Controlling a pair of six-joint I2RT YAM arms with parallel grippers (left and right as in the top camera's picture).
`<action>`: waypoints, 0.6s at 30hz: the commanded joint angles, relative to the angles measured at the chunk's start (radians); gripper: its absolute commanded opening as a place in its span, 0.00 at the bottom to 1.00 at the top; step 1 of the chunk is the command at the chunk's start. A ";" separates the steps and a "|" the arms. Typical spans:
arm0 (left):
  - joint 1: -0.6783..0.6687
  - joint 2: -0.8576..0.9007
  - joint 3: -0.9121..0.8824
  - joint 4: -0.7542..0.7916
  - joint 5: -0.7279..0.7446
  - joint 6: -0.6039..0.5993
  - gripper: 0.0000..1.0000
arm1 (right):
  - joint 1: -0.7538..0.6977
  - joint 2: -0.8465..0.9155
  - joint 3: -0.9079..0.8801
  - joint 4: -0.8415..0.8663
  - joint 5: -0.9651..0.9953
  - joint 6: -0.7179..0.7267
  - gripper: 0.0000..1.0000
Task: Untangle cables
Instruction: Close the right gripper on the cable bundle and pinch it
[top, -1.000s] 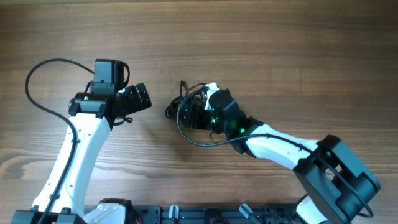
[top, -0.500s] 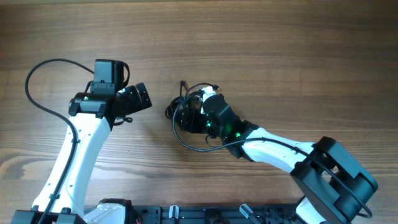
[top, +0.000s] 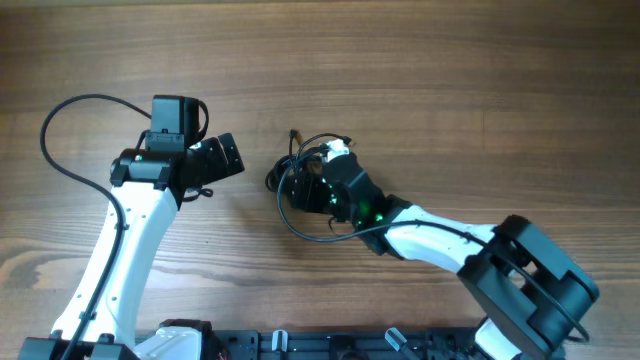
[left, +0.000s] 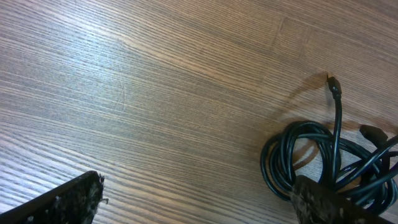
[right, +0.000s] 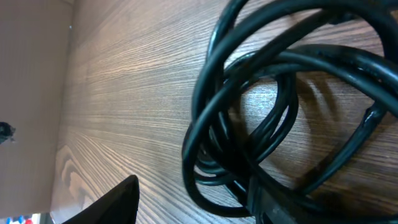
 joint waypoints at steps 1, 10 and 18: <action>0.004 0.001 0.018 -0.001 -0.016 -0.005 1.00 | 0.019 0.029 0.010 0.018 0.020 0.020 0.54; 0.004 0.001 0.018 -0.002 -0.016 -0.005 1.00 | 0.056 0.030 0.010 0.029 0.098 0.017 0.38; 0.004 0.001 0.018 -0.002 -0.016 -0.005 1.00 | 0.057 0.030 0.010 0.026 0.123 0.017 0.18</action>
